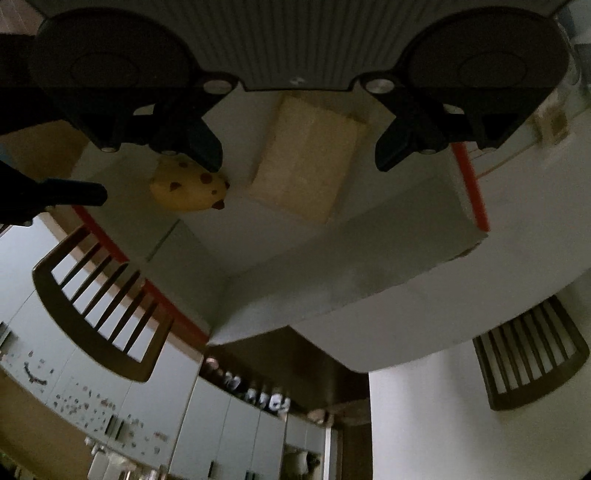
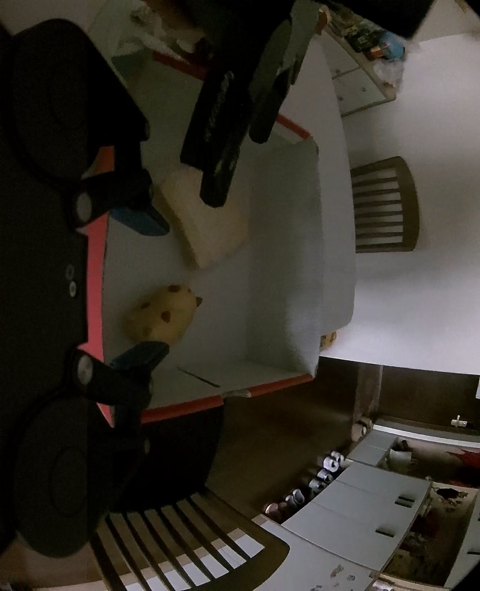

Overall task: Organize objects
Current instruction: 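Lower both items into the shoebox and open both grippers, then move both tools back over the cluttered mat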

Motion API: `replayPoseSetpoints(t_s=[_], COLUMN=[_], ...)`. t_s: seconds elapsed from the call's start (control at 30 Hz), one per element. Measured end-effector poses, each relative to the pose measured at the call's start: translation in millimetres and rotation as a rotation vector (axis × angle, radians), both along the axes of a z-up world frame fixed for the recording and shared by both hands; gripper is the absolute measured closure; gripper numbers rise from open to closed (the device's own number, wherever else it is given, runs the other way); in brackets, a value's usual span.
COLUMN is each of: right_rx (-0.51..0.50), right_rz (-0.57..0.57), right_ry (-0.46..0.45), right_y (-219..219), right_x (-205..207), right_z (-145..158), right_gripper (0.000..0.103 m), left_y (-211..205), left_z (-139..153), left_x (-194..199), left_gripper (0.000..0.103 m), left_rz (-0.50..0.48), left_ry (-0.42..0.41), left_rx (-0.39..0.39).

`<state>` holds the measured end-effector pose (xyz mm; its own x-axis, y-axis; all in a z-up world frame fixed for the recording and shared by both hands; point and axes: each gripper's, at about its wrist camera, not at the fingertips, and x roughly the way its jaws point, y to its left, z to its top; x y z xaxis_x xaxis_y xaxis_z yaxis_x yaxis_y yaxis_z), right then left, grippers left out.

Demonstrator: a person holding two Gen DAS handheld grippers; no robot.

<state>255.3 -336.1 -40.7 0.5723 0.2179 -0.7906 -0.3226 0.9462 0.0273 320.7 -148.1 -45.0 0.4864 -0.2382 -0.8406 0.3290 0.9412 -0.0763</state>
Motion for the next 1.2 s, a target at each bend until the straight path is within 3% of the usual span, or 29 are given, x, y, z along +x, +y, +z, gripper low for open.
replayPoseSetpoints(t_s=[0.4,0.6,1.13,1.2], right_rx=[0.049,0.071,0.126,0.131], right_rz=[-0.005,-0.025,-0.015,-0.024], right_ry=[-0.062,-0.061,-0.074,-0.076], right_y=[24.5,52.3,134.0,142.2], right_x=[-32.3,-45.8,-87.4,-92.5], right_z=[25.4,26.7,32.6,31.5], right_gripper=[0.036,0.035,0.028,0.028], left_y=[33.0,62.4,163.8,176.9], left_z=[41.8,53.2,58.9,55.5], left_x=[-43.6,-71.3,-125.1,-130.0], left_gripper=[0.013,0.013,0.013,0.006], left_rz=[-0.008,0.022,0.064,0.076], left_ry=[-0.128,-0.217,-0.269,-0.274], left_rx=[-0.046,-0.009,-0.067,-0.078])
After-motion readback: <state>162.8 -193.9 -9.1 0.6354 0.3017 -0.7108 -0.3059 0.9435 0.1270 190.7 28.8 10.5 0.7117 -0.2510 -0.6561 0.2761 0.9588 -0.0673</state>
